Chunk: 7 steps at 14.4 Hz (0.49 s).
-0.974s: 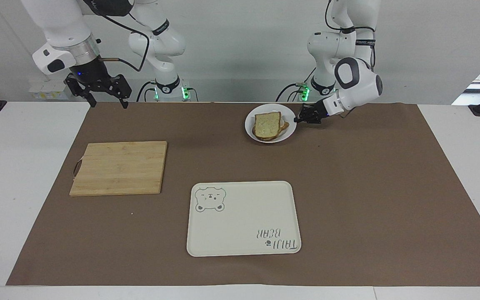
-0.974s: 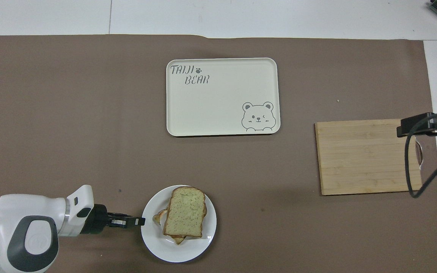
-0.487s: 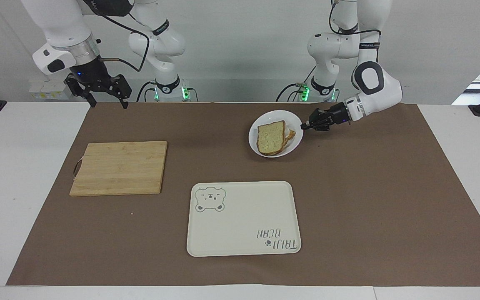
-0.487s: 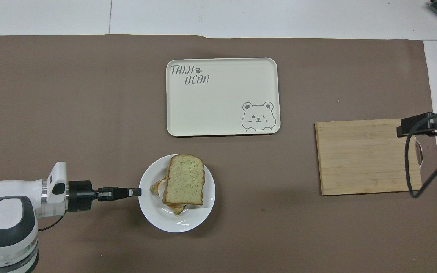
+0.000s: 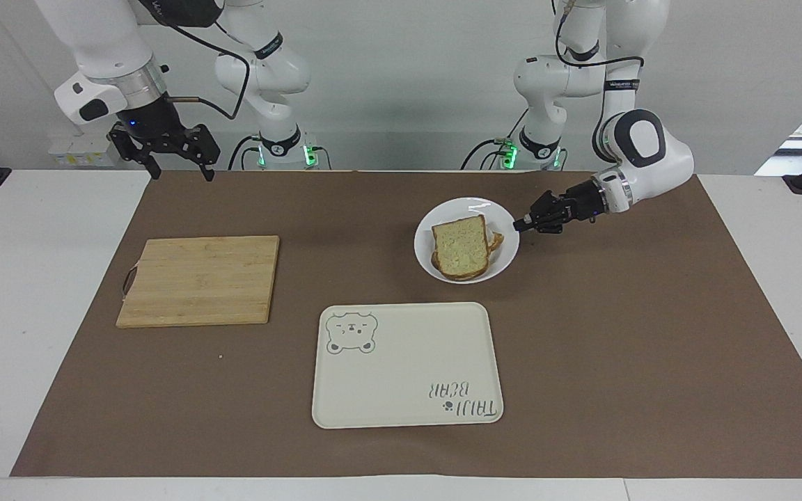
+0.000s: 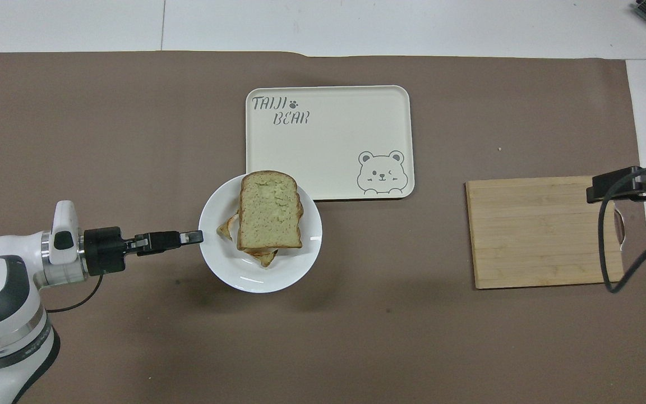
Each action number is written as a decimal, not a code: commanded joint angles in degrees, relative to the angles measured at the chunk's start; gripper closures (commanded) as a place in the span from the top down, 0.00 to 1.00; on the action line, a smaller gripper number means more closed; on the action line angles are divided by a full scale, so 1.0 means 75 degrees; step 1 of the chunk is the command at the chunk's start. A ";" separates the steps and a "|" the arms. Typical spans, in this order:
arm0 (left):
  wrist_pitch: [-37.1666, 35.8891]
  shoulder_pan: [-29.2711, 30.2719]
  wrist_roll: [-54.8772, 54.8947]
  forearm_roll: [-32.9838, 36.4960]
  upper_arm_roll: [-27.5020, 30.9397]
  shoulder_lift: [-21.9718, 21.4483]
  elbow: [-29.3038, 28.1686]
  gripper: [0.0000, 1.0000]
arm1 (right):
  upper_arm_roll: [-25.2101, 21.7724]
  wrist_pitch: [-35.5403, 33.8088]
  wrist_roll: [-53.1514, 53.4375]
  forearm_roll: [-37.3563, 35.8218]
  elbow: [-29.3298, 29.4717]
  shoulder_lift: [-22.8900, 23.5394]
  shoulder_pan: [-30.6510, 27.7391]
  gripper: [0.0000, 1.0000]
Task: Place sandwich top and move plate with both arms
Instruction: 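Slide the white plate with the left gripper onto the bear tray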
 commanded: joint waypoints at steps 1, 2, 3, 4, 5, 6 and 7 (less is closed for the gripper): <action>0.0041 -0.0003 0.0126 -0.1002 -0.0075 0.0530 0.0752 0.00 | 0.0085 -0.0090 0.0027 -0.0007 0.0040 0.0019 -0.0109 1.00; 0.0251 -0.0131 0.0126 -0.1551 -0.0111 0.0833 0.1021 0.00 | 0.0085 -0.0090 0.0027 -0.0007 0.0040 0.0019 -0.0109 1.00; 0.0462 -0.0411 0.0126 -0.1951 -0.0099 0.1196 0.1406 0.00 | 0.0085 -0.0090 0.0027 -0.0007 0.0040 0.0019 -0.0109 1.00; 0.0604 -0.0611 0.0126 -0.2095 -0.0111 0.1663 0.1781 0.00 | 0.0085 -0.0090 0.0027 -0.0007 0.0040 0.0019 -0.0109 1.00; 0.0617 -0.0624 0.0138 -0.2316 -0.0111 0.2086 0.2075 0.00 | 0.0085 -0.0090 0.0027 -0.0007 0.0040 0.0019 -0.0109 1.00; 0.0593 -0.0659 0.0161 -0.2678 -0.0123 0.2542 0.2380 0.00 | 0.0085 -0.0090 0.0027 -0.0007 0.0040 0.0019 -0.0109 1.00; 0.0605 -0.0753 0.0196 -0.2891 -0.0250 0.3092 0.2824 0.00 | 0.0085 -0.0090 0.0027 -0.0007 0.0040 0.0019 -0.0109 1.00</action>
